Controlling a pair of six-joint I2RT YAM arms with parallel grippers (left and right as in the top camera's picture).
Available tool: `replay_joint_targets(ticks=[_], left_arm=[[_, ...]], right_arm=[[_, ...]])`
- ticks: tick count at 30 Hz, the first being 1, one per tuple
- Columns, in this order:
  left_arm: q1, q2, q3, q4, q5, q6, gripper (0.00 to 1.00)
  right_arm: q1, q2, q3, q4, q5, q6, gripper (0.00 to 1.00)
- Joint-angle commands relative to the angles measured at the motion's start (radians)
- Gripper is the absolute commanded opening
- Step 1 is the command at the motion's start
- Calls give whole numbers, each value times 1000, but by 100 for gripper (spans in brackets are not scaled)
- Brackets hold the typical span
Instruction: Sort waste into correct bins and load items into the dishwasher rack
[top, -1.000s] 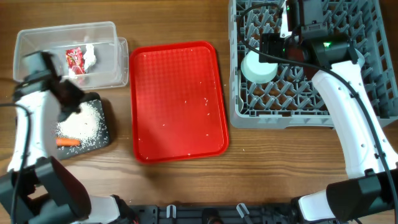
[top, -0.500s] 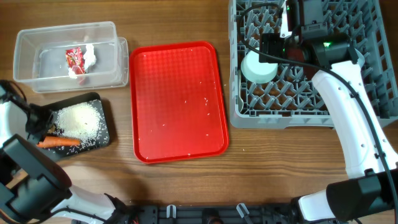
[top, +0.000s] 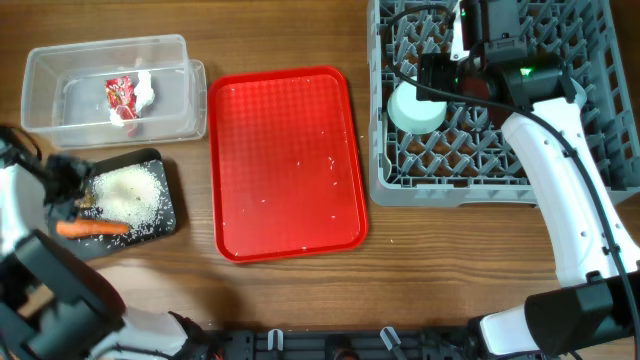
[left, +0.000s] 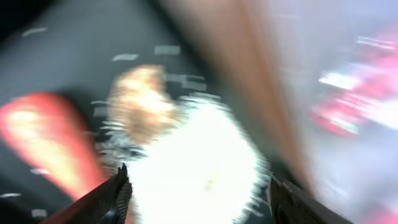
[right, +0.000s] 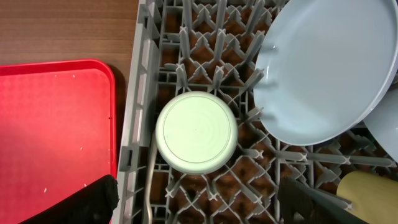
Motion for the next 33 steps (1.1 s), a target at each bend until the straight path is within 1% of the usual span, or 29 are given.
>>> replay_joint_targets(ticks=[1, 4, 6, 9, 11, 14, 16, 20, 23, 25, 28, 30, 33], left_arm=[[-137, -154, 4, 27, 164, 94, 78], [-281, -198, 4, 53, 188, 188, 87], [-407, -206, 4, 63, 188, 282, 91], [-564, -194, 4, 38, 176, 389, 99], [-651, -182, 4, -4, 151, 433, 100], [-753, -164, 4, -113, 53, 435, 100], [-782, -161, 4, -181, 17, 419, 100], [-781, -162, 4, -333, 15, 378, 100], [-763, -180, -9, -377, 15, 375, 100], [-758, -210, -30, -359, 15, 375, 100], [-758, -298, -93, -287, 20, 368, 100], [-758, -378, -150, -226, 37, 364, 100], [-759, -548, -261, -127, 41, 365, 100]], right_arm=[[2, -1, 6, 16, -17, 29, 85], [2, -1, 6, 49, -96, 28, 86], [2, -1, 6, 85, -162, 27, 89], [2, -1, 6, 111, -223, 17, 93], [2, -1, 6, 98, -228, 16, 93], [2, -1, 6, 39, -228, 2, 96], [2, -1, 6, -11, -227, -10, 99], [-17, -1, 6, -153, -227, -2, 100], [-36, -7, 2, -203, -227, 25, 100], [-38, -28, -18, -201, -224, 24, 100], [-37, -91, -71, -171, -188, 25, 100], [-37, -162, -142, -111, -178, 24, 100], [-37, -320, -308, 34, -177, 16, 100]])
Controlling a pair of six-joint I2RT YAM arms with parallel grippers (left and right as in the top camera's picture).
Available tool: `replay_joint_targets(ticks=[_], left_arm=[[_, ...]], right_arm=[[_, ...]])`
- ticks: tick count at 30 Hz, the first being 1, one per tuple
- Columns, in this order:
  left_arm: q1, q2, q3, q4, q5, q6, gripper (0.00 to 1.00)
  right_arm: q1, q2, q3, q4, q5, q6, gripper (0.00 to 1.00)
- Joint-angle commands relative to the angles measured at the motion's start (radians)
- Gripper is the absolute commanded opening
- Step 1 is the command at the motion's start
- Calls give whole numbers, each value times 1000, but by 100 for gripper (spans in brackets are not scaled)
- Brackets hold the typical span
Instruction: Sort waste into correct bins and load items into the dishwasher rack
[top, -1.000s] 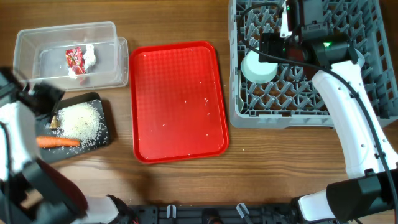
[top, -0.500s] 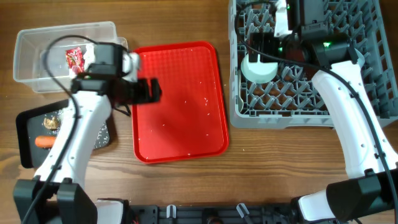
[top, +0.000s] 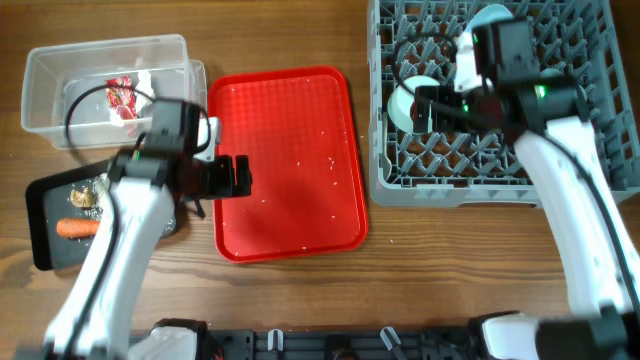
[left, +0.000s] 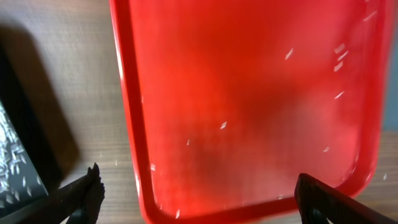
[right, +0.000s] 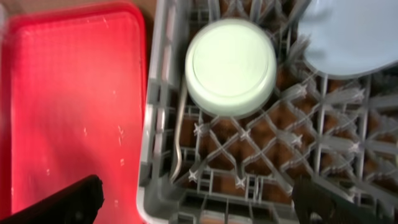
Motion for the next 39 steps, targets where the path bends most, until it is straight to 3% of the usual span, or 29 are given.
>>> replay_joint_targets(ticks=[1, 8, 13, 23, 32, 39], left_arm=[[4, -244, -143, 102, 10, -10, 100], [5, -689, -343, 224, -29, -92, 100], [5, -829, -346, 211, -28, -92, 100], [5, -850, -346, 207, -28, -92, 100], [5, -850, -346, 207, -28, -92, 100], [5, -850, -346, 207, -28, -92, 100]], right_arm=[[2, -218, -178, 122, 26, -2, 100], [1, -649, -573, 426, 147, 11, 100], [1, -767, -667, 418, 140, 10, 100], [1, -717, -670, 331, 141, 10, 100], [2, -551, -671, 331, 140, 11, 100], [1, -621, -674, 323, 140, 10, 100]])
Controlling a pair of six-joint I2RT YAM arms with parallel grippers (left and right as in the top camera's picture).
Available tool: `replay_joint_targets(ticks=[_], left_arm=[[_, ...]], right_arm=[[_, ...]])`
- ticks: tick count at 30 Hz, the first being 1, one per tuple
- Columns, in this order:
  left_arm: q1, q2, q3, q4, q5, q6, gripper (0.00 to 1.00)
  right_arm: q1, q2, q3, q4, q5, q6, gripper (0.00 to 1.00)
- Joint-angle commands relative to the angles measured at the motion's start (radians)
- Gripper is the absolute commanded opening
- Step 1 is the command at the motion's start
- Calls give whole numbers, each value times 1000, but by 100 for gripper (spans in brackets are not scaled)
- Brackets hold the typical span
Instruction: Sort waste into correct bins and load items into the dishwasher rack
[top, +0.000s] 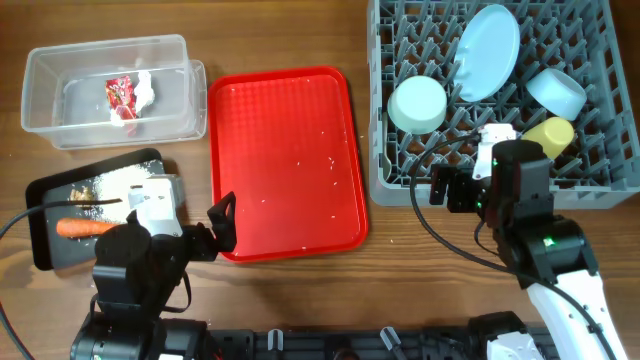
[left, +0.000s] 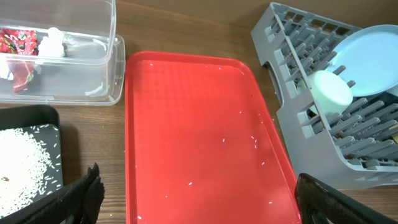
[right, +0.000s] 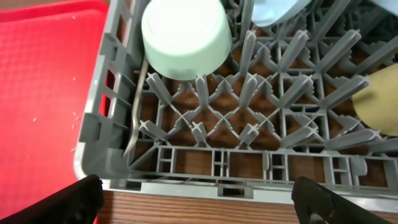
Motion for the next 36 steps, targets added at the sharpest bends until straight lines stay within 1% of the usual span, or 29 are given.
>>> replay_joint_targets(ticks=[1, 8, 12, 15, 19, 23, 27, 29, 31, 33, 36], left_arm=[[5, -4, -10, 0, -10, -9, 100], [5, -4, -10, 0, -10, -9, 100], [5, -4, -10, 0, -10, -9, 100], [5, -4, -10, 0, -10, -9, 100], [5, -4, -10, 0, -10, -9, 100], [5, -4, -10, 0, -10, -9, 100], [5, -4, -10, 0, -10, -9, 100], [5, -4, -10, 0, -10, -9, 100], [5, -4, -10, 0, -10, -9, 100], [5, -4, -10, 0, -10, -9, 100], [5, -4, -10, 0, -10, -9, 100]], right_arm=[[1, -93, -11, -5, 14, 9, 100], [1, -390, -23, -39, 45, 0, 100], [1, -613, -118, -22, 105, -1, 100], [-13, -771, -239, 37, 111, -1, 100], [-53, -919, -408, 212, 110, 0, 100], [-100, -923, -550, 455, 92, -1, 100], [-160, -932, -690, 702, 26, -1, 100], [-180, -932, -753, 792, -2, -1, 100], [-188, -932, -804, 836, -23, 0, 100], [-188, -933, -800, 776, -26, -8, 100], [-188, -933, -800, 739, -30, -65, 100]])
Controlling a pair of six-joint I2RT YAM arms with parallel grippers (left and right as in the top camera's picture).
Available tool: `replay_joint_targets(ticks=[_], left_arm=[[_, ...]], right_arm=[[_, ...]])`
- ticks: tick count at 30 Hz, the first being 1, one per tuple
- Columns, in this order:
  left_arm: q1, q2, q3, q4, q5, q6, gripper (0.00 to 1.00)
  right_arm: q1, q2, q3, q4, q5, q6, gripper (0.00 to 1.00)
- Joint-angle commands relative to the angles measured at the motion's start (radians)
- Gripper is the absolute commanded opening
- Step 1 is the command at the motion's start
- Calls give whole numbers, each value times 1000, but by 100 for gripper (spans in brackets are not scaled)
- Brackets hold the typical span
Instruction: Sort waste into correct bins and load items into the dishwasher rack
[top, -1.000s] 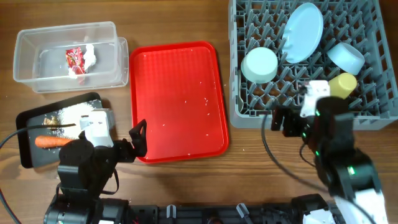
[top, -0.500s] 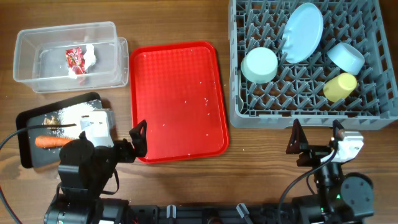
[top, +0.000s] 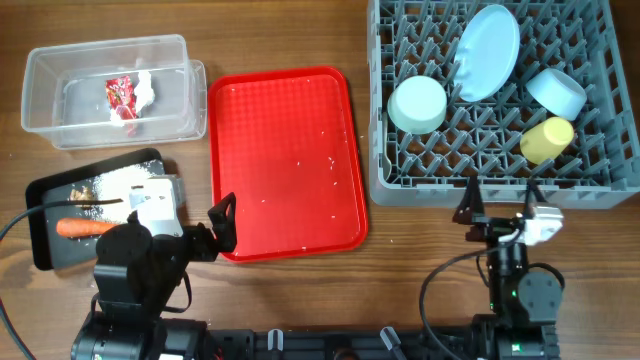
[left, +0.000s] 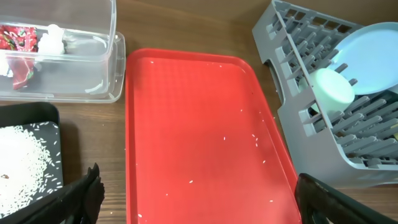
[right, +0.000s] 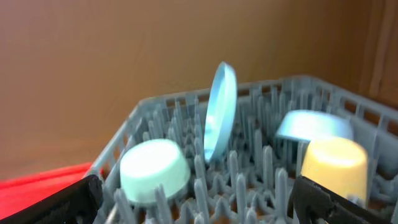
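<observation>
The grey dishwasher rack (top: 385, 150) at the back right holds a mint bowl (top: 417, 104), a blue plate (top: 487, 38) on edge, a pale blue bowl (top: 556, 92) and a yellow cup (top: 546, 139). The clear bin (top: 60, 125) at the back left contains red and white wrappers (top: 124, 93). A carrot (top: 90, 228) and rice lie in the black tray (top: 45, 190). My left gripper (left: 199, 205) is open and holds nothing, low over the near end of the red tray (left: 186, 124). My right gripper (right: 199, 202) is open and holds nothing, facing the rack from the table's near edge.
A few rice grains are scattered on the red tray (top: 285, 160). A metal utensil rests in the rack's left side under the mint bowl (right: 154, 168). Both arms sit folded at the table's near edge, left arm (top: 140, 265) and right arm (top: 515, 285).
My right arm has drawn back from just in front of the rack to the table's near edge, and its camera now looks level at the rack. The left arm has stayed put.
My left gripper was over the rice in the black tray and my right over the mint bowl in the rack. Then the left was over the red tray's left edge. Later both stood nearer the front, open and holding nothing, and now the right is folded at the edge.
</observation>
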Motion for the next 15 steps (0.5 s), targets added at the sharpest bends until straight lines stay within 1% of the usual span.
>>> replay_joint_targets(ticks=[1, 3, 5, 8, 15], left_arm=[[5, -4, -5, 3, -10, -9, 100], [5, -4, -5, 3, -10, -9, 100], [5, -4, -5, 2, -10, -9, 100], [5, -4, -5, 2, -10, -9, 100], [5, -4, -5, 3, -10, -9, 100]], right_arm=[[-5, -14, -1, -20, -39, -72, 100], [-5, -14, -1, -59, -73, -104, 100], [-5, -14, -1, -57, -112, -150, 100], [-5, -14, -1, -54, -108, -108, 100], [-5, -14, -1, -54, -108, -105, 100]])
